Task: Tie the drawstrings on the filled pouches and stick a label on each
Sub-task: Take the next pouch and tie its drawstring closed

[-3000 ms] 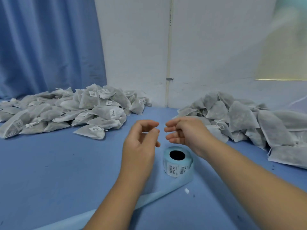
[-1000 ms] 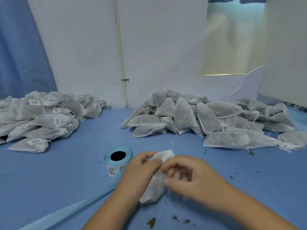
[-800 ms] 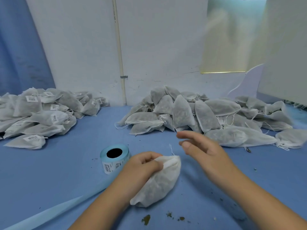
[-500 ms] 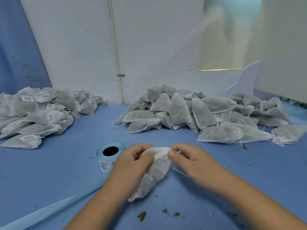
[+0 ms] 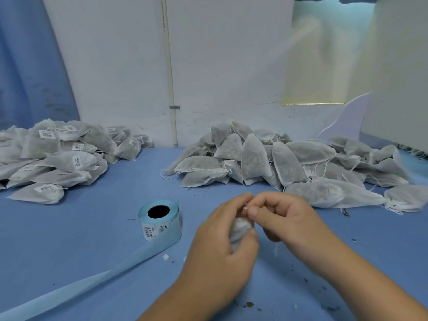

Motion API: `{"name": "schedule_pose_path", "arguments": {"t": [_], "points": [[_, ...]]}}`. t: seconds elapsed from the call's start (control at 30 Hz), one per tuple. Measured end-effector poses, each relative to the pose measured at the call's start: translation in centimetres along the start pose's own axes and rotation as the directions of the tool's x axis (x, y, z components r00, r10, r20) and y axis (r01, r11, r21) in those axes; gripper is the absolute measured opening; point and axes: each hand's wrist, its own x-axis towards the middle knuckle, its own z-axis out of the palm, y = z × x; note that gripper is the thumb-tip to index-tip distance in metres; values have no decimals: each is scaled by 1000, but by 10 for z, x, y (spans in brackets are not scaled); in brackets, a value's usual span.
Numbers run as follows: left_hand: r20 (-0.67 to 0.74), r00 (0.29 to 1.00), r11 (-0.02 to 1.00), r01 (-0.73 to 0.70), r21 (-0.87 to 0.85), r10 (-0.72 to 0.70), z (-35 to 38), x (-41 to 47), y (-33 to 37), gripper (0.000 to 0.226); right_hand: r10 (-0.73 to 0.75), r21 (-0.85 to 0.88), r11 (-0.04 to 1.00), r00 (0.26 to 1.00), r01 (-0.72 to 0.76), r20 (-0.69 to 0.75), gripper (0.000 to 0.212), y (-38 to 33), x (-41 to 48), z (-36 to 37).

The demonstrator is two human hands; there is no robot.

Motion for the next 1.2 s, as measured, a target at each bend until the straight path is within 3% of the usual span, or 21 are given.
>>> {"name": "schedule_pose_path", "arguments": {"t": [0.1,0.2,0.33,0.43,0.57,0.7,0.83,1.03,1.13,1.2], "points": [[24,988,955,157,-250,-156,6,-1,5,35,17,61,998,1000,-17,-2,14,-2,1,-5],[64,960,886,276,-373,-273,3,3,9,5,-1,5,1000,999,2,-36,21,-4,1,-12],[171,943,867,330,-374,-285,-11,8,8,13,-42,-85,996,999,41,-12,22,-8,-2,-13],[252,921,856,373,-358,-296,-23,11,11,27,-65,-156,986,998,62,-11,11,-12,-4,-11],[313,895,866,409,-289,-318,-33,15,8,25,-126,-403,911,990,92,-58,12,-12,-3,-15],[371,872,850,437,-296,-319,-34,15,8,22,-156,-342,935,976,95,-154,12,-12,-4,-16],[368,876,808,448,-383,-312,-32,15,6,22,-148,-282,956,959,77,-241,11,-7,-2,-7],[261,912,688,410,-599,-316,-31,15,6,23,-64,-218,976,975,17,-213,16,-1,-2,7],[198,915,683,396,-614,-353,-30,15,8,26,-108,-349,936,985,54,-138,16,0,-5,15],[103,911,732,384,-563,-399,-29,15,9,29,-161,-497,861,985,111,-58,13,-1,-8,19]]}}
